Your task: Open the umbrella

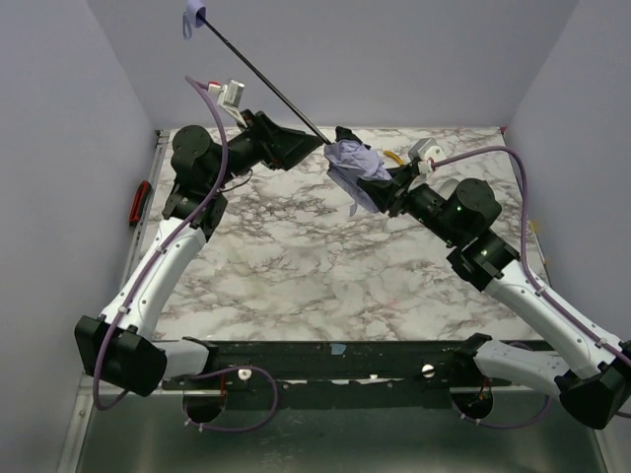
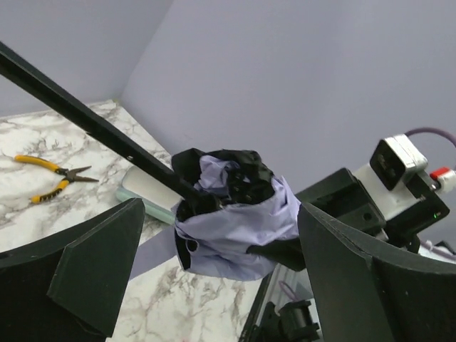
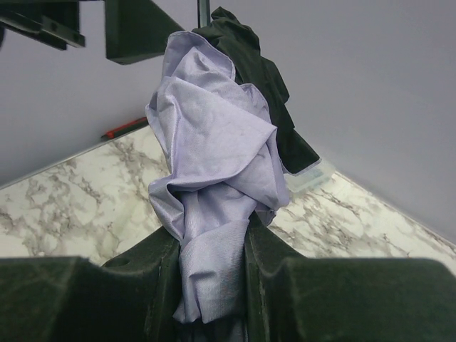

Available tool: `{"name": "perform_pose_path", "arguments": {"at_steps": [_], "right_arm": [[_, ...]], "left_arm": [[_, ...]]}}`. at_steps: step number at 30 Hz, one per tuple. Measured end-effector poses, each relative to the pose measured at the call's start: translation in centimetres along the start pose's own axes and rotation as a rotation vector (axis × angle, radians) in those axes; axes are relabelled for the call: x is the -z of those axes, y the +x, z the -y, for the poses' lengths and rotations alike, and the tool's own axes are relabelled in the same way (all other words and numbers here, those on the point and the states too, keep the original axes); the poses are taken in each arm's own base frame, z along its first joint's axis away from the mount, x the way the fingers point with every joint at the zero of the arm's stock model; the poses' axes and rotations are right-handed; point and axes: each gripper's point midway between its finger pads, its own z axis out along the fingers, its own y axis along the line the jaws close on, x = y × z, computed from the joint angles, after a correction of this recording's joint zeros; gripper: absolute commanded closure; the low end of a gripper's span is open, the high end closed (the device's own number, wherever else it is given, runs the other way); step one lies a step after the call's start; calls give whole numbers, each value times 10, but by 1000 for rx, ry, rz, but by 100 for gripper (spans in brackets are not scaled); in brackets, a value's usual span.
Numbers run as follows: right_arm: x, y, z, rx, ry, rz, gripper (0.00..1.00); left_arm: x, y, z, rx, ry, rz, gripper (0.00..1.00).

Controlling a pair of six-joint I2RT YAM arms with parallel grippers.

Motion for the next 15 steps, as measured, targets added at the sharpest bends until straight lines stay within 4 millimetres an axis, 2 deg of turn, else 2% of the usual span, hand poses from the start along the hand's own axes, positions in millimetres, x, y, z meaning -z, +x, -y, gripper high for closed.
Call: {"name": "perform_pose_path", "arguments": {"at_steps": [4,5,7,10,13,15], "right_arm": [[0,0,-5,-17,-26,1,99],[0,0,-7,-21,-34,1,99],[-1,1,-8,-26,-41,-2,99],[-4,2,-11,-32,-57,-6,99],[-5,3,-13,-40,-72,-10,99],[-6,4,-15,-54,-79,-13,99]], "left_arm": [[-11,5,-20,102,-39,-2,18],[-14,7,-25,123,-48,-3,22],[-19,10,-35,162,-65,-8,38],[-24,14,-44,206,-82,-12,55],[-26,7,-44,219,-79,5,71],[-27,2,-39,217,-66,17,94]]}}
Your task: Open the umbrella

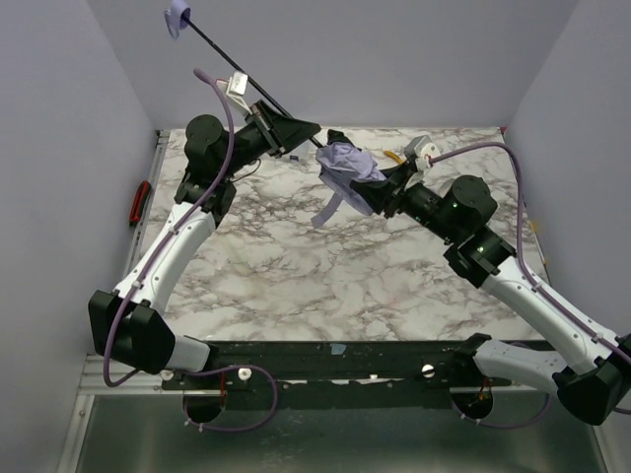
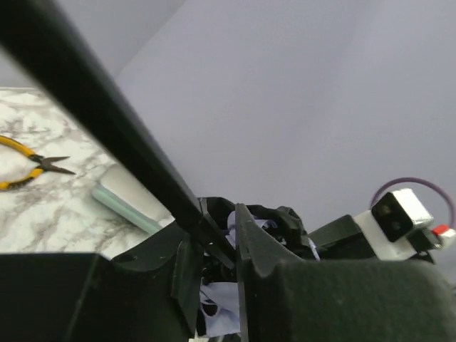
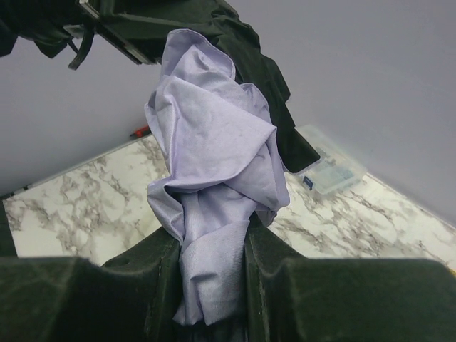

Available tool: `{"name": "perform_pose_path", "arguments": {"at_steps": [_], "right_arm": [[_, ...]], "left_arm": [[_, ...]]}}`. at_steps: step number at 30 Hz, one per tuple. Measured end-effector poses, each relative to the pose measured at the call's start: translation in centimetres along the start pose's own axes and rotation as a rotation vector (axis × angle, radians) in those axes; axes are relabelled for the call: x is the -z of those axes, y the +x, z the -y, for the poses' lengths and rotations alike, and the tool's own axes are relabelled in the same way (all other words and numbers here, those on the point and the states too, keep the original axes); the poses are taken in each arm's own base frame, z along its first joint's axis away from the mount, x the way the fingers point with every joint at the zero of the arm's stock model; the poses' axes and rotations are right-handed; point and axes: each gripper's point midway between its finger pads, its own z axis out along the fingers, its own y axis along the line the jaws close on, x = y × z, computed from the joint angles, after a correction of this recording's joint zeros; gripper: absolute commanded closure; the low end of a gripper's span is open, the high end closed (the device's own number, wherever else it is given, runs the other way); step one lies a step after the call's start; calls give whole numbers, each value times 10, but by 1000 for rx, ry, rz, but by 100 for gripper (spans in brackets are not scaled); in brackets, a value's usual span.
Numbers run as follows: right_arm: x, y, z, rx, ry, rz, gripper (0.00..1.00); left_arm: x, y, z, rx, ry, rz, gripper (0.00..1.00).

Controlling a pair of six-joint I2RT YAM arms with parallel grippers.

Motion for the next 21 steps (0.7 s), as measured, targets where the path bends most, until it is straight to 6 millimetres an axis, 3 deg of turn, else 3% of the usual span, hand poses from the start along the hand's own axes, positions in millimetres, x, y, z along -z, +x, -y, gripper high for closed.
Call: {"name": "perform_pose_path", "arguments": {"at_steps": [1,2,4,8,10,16,21], "right_arm": [[0,0,-1,-6,-3,1,99],[-1,-2,-1,-11,-5,7,97],[-3,4,-1,-22,-6,-11,76],[-5,7,-1,-39,-4,-16,25],[-4,9,-1,-46,-3,-27,12],[7,23,-3,-39,-8,-101,6],[21,39,16,-59,54,-195,5]], "left_arm": [[0,-2,2,-1,4,5,100],[-1,-4,6,18,10,9,100],[-1,-9,16,21,34,16,100],[1,-9,18,-32,54,4,100],[1,-6,17,-100,64,-12,100],[10,9,-10,-356,0,-86,100],[25,13,-34,-620,-78,-117,100]]}}
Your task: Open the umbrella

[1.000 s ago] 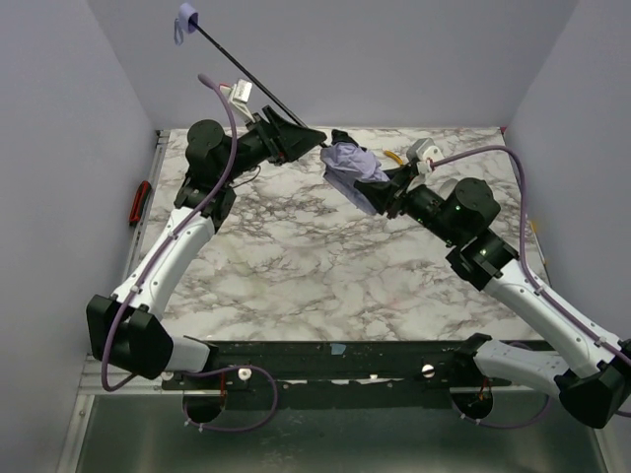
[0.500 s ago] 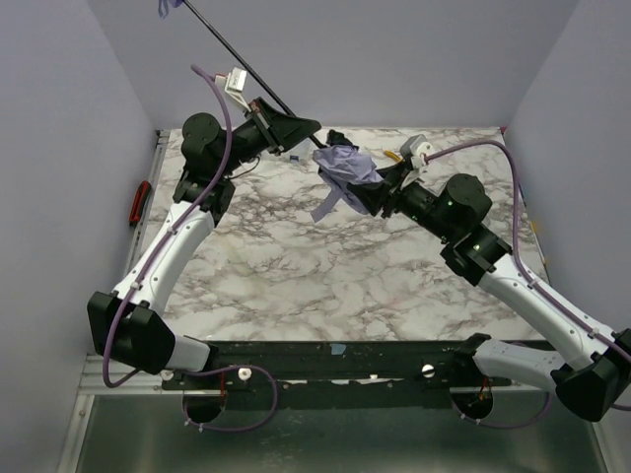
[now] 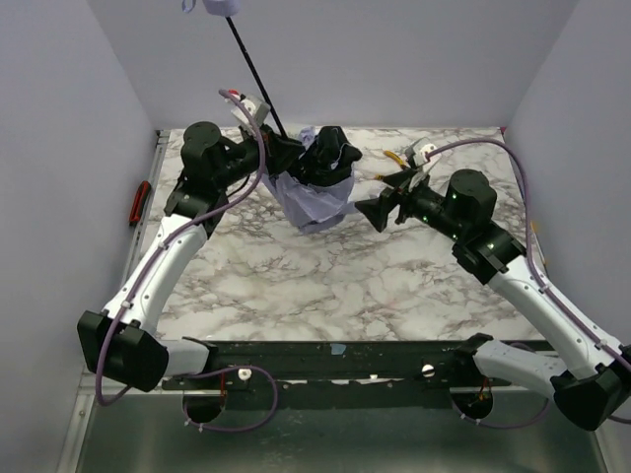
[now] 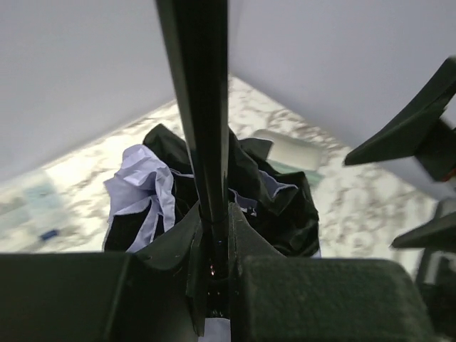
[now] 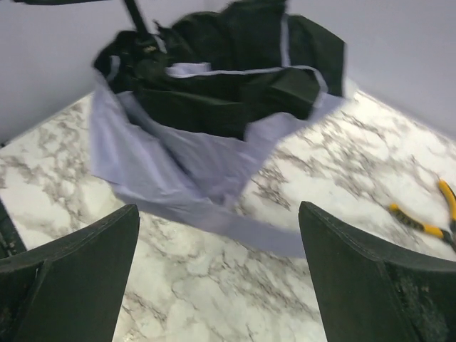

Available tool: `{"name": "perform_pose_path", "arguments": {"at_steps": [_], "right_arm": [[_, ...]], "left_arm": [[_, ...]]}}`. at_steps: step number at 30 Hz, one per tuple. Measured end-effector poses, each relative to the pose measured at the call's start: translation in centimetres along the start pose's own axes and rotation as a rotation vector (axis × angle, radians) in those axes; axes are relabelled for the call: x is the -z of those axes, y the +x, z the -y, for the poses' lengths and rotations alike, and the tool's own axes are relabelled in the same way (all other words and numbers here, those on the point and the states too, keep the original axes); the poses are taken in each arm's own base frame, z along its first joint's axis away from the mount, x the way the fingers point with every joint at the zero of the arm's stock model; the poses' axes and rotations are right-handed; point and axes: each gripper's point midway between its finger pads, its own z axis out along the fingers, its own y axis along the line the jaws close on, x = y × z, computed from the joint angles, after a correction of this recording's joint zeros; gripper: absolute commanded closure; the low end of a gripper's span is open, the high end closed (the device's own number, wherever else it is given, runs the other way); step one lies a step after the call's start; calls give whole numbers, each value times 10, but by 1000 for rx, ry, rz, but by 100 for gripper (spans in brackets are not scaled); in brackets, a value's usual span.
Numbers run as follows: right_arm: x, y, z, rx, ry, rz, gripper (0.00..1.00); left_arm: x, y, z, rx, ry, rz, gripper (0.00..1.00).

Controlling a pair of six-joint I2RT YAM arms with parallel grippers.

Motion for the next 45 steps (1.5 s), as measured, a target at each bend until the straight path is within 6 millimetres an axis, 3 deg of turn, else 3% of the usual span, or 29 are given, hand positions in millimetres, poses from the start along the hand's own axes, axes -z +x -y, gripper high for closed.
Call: {"name": "perform_pose_path", "arguments": {"at_steps": [4,6,9,11,13,14,16,20,21,22,24,27,30,32,33,35,40,41,43,45], "right_arm": [[10,15,37,-81,115,-64,5],[15,23,56,-132,176,-86,5],[23,32,81,-201,255,-107,5],[27,36,91,-233,289,-118,4],[29,39,93,-251,297,-127,4],[29,39,93,-253,298,-127,4],[30,40,93,-259,301,-129,4],[32,42,91,-265,297,-138,4],[32,42,91,-265,294,-140,4],[32,42,90,-266,288,-141,4],[32,42,88,-267,276,-141,4],[30,42,84,-269,247,-144,4],[28,39,80,-263,218,-148,4],[28,38,78,-255,203,-151,4],[29,37,76,-251,197,-155,4],[29,36,75,-243,186,-158,4],[31,35,73,-221,172,-166,4],[31,34,72,-216,168,-166,4],[31,35,71,-209,158,-172,4],[31,36,69,-204,148,-177,4]], "left_arm": [[4,15,-15,-189,-65,-34,100],[0,28,-6,-261,-42,-64,100],[-7,60,43,-344,93,-118,100],[-4,90,95,-388,249,-157,100],[2,100,117,-397,320,-173,100],[4,100,118,-402,324,-174,100],[4,92,103,-411,286,-166,100],[1,58,27,-429,61,-152,100],[1,55,16,-438,19,-152,100],[2,45,-8,-450,-51,-149,100],[0,46,-13,-459,-68,-158,100],[-11,62,28,-460,37,-182,100],[-17,83,100,-361,251,-201,100],[-15,83,114,-294,293,-208,100],[-14,81,110,-266,285,-209,100],[-15,69,78,-201,200,-205,100],[-7,30,-71,-43,-224,-147,100],[-4,31,-86,-18,-269,-144,100],[-3,41,-96,32,-312,-158,100],[-15,56,-72,50,-259,-190,100]]}}
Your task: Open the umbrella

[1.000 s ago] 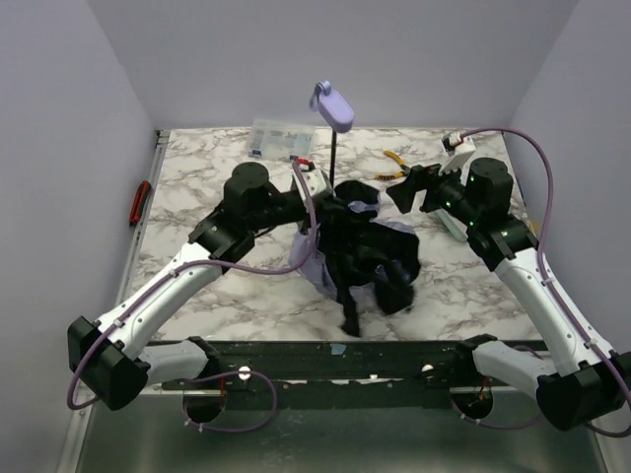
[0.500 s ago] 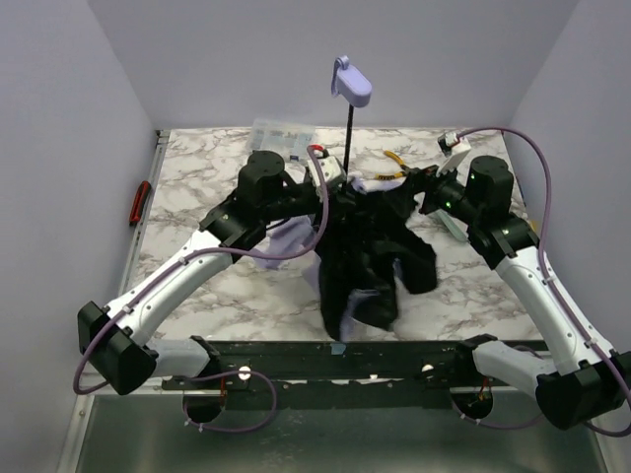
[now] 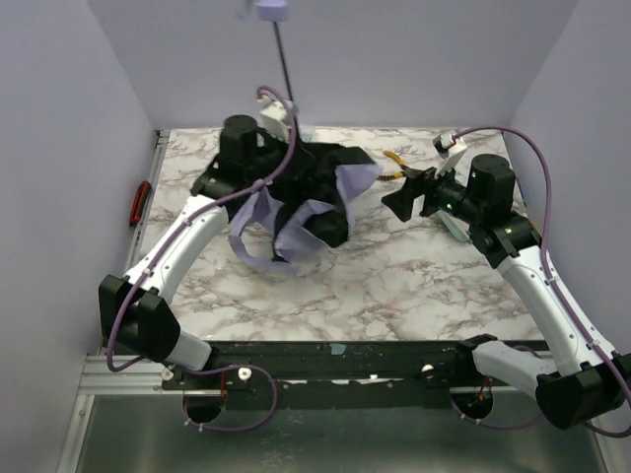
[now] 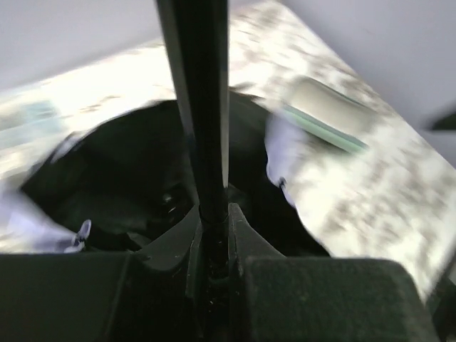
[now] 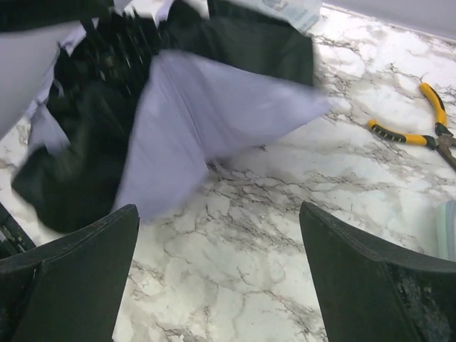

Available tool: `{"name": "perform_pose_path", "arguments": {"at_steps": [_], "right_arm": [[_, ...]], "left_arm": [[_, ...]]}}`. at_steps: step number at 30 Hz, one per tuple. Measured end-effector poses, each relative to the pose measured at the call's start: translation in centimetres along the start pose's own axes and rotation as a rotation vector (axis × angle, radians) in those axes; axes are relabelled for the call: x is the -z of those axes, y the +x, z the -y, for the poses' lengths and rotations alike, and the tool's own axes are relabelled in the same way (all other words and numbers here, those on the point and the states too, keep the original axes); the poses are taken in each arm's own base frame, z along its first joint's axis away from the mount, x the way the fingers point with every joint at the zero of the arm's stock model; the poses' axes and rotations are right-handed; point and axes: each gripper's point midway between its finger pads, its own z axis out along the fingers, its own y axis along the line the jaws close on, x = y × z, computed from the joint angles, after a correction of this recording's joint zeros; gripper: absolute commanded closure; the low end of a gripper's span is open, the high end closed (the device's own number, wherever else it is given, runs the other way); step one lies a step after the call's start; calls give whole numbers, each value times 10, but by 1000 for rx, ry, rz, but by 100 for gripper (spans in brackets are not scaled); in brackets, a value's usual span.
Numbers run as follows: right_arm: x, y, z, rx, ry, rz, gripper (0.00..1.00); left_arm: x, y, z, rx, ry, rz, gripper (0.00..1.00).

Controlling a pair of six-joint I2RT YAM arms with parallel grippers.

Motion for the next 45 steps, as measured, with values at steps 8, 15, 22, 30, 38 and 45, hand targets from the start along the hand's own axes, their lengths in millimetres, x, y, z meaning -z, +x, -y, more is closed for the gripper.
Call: {"name": "perform_pose_path", "arguments": {"at_steps": [8,15,22,30,38,45], "right_arm": [[1,6,-3,27,-23,-24,4],[3,6,-7,55,-48,-25,5],[4,8,-19,90,-128,-29,10],[22,1,-58,142,-337,22,20],[22,-22,-74,161,-426,125,33],[11,-31,-87,165,-494,161,44]], "left_arm": [[2,42,134,-110,357,-94,100],[0,-7,14,-223,10,23,100],[8,45,178,-240,473,-62,100],[19,-2,160,-181,497,4,100],[32,2,203,-157,649,-6,100],[34,4,208,-145,666,-13,100]]}}
